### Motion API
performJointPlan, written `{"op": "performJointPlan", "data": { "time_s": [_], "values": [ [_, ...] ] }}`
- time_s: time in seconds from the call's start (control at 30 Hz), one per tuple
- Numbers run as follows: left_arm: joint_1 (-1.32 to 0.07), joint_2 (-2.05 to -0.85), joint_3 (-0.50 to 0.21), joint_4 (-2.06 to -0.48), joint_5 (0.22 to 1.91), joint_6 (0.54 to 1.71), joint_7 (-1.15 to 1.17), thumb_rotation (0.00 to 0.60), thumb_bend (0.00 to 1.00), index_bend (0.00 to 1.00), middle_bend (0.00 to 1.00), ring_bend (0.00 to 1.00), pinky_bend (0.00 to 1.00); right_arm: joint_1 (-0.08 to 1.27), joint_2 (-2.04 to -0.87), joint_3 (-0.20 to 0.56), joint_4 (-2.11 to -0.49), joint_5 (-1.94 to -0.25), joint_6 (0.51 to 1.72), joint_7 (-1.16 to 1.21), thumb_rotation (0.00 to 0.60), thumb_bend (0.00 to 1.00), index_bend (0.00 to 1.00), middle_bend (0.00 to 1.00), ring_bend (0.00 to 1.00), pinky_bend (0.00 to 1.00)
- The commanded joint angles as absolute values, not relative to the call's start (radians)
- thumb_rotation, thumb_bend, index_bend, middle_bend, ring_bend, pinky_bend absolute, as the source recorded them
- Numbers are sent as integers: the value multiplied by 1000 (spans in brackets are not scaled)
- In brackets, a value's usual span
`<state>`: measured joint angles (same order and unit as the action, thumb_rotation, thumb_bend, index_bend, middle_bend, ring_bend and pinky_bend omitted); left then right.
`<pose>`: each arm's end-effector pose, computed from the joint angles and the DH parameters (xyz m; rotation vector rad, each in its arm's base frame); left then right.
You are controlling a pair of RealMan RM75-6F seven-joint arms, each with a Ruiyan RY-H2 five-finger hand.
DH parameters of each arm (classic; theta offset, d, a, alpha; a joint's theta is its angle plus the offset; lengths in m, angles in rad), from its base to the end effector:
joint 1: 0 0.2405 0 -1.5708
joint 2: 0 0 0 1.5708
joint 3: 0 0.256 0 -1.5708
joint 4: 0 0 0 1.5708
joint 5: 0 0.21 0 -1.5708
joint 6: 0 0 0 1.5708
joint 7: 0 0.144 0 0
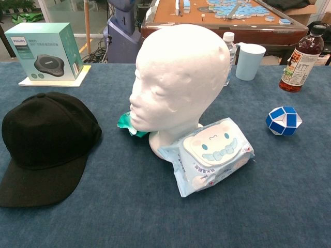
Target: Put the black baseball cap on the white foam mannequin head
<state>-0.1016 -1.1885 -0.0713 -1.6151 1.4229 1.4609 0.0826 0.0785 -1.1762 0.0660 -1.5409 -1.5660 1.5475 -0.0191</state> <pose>-0.3107 0.1898 0.1399 -1.3391 -0.9274 -0.8721 -0.3076 -0.1824 0.1540 1.3982 -0.7980 0.9596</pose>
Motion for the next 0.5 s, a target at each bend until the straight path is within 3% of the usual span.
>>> {"op": "performJointPlan", "data": {
  "time_s": [0.03, 0.37, 0.5],
  "values": [
    [-102, -1190, -71, -1618, 1423, 1461, 79, 600, 408, 50, 143, 222, 416, 79, -1176, 65, -1541, -1567, 1545, -19, 600, 0, 135, 203, 180, 416],
    [-100, -1181, -64, -1640, 1444, 1474, 89, 600, 401, 86, 163, 237, 436, 79, -1172, 69, -1543, -1560, 1544, -9, 600, 0, 137, 205, 180, 416],
    [-92, -1182, -46, -1663, 1492, 1500, 91, 600, 242, 144, 236, 290, 452, 77, -1170, 68, -1547, -1561, 1547, -8, 600, 0, 142, 211, 180, 416]
  ]
}}
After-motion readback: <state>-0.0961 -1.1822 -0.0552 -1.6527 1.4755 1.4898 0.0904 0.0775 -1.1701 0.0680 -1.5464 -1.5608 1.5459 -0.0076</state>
